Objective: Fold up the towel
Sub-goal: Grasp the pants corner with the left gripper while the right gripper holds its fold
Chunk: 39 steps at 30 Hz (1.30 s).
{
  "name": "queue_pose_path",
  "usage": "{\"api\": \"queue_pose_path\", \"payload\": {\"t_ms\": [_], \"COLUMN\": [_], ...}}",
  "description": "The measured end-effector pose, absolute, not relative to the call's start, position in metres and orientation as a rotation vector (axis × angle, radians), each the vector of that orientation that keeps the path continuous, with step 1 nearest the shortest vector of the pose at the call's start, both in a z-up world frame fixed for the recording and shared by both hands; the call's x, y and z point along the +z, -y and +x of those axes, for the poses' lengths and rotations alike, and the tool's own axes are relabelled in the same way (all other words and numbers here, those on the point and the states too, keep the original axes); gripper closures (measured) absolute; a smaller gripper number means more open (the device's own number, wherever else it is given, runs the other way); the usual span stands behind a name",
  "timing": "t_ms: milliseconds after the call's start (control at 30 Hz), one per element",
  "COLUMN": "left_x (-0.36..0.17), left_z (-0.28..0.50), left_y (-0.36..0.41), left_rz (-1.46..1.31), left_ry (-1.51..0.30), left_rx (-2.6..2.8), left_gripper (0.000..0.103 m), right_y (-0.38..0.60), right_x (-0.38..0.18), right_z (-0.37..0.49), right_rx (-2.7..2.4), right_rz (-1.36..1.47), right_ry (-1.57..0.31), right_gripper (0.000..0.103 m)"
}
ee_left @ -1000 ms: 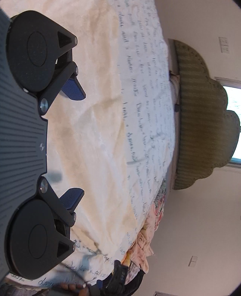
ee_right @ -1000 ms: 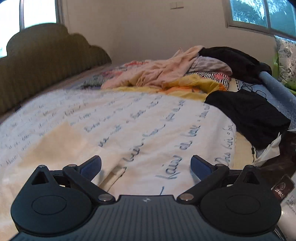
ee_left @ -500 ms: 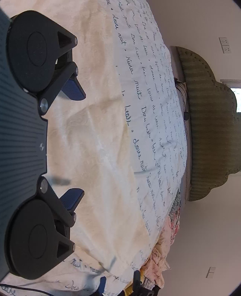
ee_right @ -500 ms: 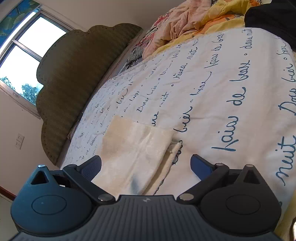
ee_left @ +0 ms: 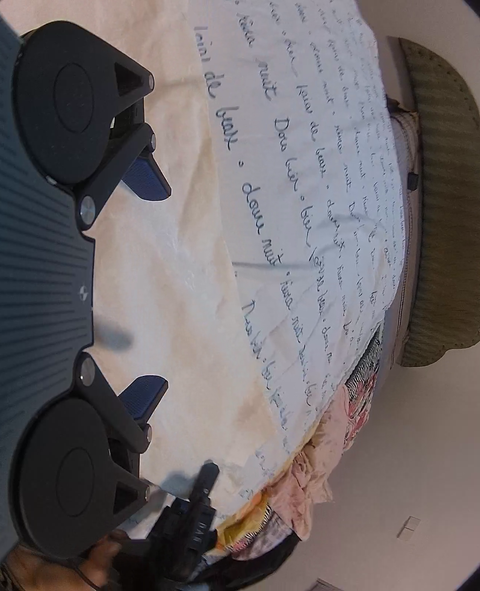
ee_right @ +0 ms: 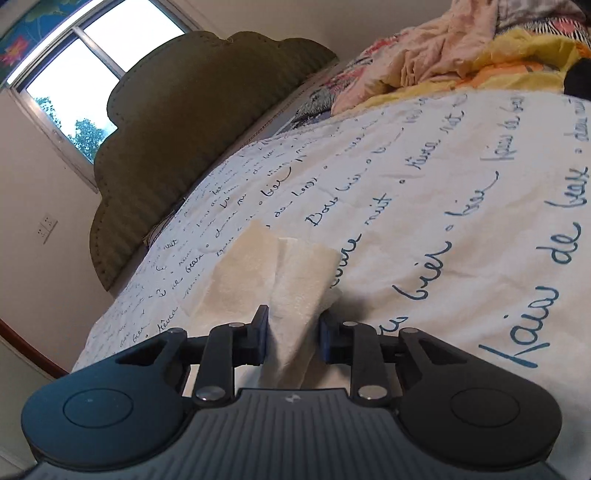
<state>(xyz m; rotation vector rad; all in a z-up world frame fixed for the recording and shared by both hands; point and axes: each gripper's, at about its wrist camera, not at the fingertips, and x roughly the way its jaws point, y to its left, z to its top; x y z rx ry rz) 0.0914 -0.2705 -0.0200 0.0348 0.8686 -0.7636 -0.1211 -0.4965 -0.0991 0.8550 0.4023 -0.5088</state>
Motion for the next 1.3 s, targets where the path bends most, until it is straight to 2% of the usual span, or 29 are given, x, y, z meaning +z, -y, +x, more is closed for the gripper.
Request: {"api": "queue_pose_path", "payload": {"t_ms": [200, 400, 767, 800, 833, 900, 933, 967, 1000, 1033, 1067, 1133, 1167, 1200, 1300], "left_x": [-0.025, -0.020, -0.053, -0.056, -0.058, -0.063, -0.065, -0.067, -0.067, -0.068, -0.067, -0.062, -0.057, -0.052, -0.032], "left_z": [0.131, 0.139, 0.164, 0.165, 0.165, 0.165, 0.165, 0.164, 0.163, 0.162, 0.159, 0.152, 0.148, 0.144, 0.127], "left_y": [0.271, 0.257, 0.237, 0.235, 0.233, 0.232, 0.233, 0.233, 0.233, 0.232, 0.230, 0.226, 0.223, 0.220, 0.203], "left_rz": [-0.425, -0.545, -0.791, -0.797, -0.794, -0.749, -0.717, -0.691, -0.673, -0.650, -0.624, -0.557, -0.519, -0.480, -0.361], "left_ry": [-1.122, -1.063, -1.180, -1.178, -1.176, -1.186, -1.197, -1.199, -1.192, -1.175, -1.151, -1.091, -1.058, -1.024, -0.919], "left_rx": [-0.940, -0.933, -0.876, -0.863, -0.846, -0.839, -0.829, -0.821, -0.817, -0.811, -0.805, -0.803, -0.800, -0.796, -0.779], "left_gripper": [0.001, 0.001, 0.003, 0.009, 0.019, 0.067, 0.075, 0.087, 0.090, 0.092, 0.097, 0.098, 0.098, 0.098, 0.098], "right_y": [0.417, 0.335, 0.254, 0.250, 0.248, 0.246, 0.246, 0.246, 0.245, 0.245, 0.245, 0.243, 0.243, 0.241, 0.232], "right_x": [-0.047, -0.027, -0.046, -0.049, -0.052, -0.060, -0.063, -0.067, -0.070, -0.071, -0.072, -0.071, -0.069, -0.066, -0.062], "right_z": [-0.113, -0.088, -0.089, -0.091, -0.091, -0.088, -0.087, -0.085, -0.082, -0.079, -0.076, -0.068, -0.065, -0.062, -0.061], "right_rx": [-0.448, -0.322, -0.043, -0.022, -0.013, -0.018, -0.030, -0.051, -0.062, -0.069, -0.070, -0.060, -0.055, -0.046, -0.036], "right_rz": [0.245, -0.177, -0.619, -0.647, -0.662, -0.680, -0.691, -0.705, -0.714, -0.710, -0.699, -0.663, -0.636, -0.612, -0.605], "right_ry": [-0.372, -0.377, -0.392, -0.397, -0.401, -0.427, -0.434, -0.438, -0.442, -0.447, -0.452, -0.481, -0.492, -0.496, -0.480], "right_gripper": [0.085, 0.086, 0.086, 0.086, 0.086, 0.086, 0.082, 0.071, 0.063, 0.047, 0.042, 0.046, 0.063, 0.072, 0.075]}}
